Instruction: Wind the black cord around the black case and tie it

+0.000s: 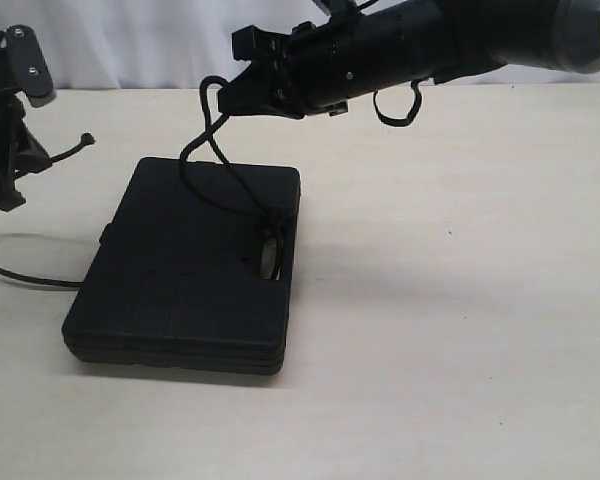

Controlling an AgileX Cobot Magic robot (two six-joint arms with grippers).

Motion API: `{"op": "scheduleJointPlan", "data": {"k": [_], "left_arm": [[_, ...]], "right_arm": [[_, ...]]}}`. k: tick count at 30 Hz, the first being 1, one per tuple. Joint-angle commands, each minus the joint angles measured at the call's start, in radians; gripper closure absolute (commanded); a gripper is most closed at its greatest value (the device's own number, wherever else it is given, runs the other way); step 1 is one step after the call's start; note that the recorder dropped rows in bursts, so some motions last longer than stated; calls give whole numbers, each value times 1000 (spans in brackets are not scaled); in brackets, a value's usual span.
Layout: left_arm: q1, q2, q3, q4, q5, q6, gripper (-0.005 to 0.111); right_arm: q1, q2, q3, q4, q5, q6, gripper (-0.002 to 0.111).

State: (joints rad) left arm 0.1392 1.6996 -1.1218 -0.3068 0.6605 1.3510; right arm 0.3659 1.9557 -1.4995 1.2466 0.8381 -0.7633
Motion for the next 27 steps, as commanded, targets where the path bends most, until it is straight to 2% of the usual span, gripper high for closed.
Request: {"op": "scheduleJointPlan", "data": {"k": [1,5,11,14,19,22,27], "left_arm": [[-94,-61,3,-30,63,96,107],[-199,-61,3,-55,57,176,107],[-333,-61,3,-94,-47,200,107],[-368,-61,3,-167,-81,249,107],[-378,-61,3,-303,-99,341,107],[-378,-61,3,-315,-99,351,107],[-378,-61,3,-315,-99,351,107]], "right_arm": [[-2,0,-1,-7,31,-29,104],[-2,0,-1,-7,53,-32,104],[-2,0,-1,-7,53,-36,104],[-2,0,-1,-7,53,-39,104],[-2,0,-1,-14,50,-39,101],[-2,0,-1,-43,25,-35,88],[-16,-13,-1,-55,23,-32,53]]}}
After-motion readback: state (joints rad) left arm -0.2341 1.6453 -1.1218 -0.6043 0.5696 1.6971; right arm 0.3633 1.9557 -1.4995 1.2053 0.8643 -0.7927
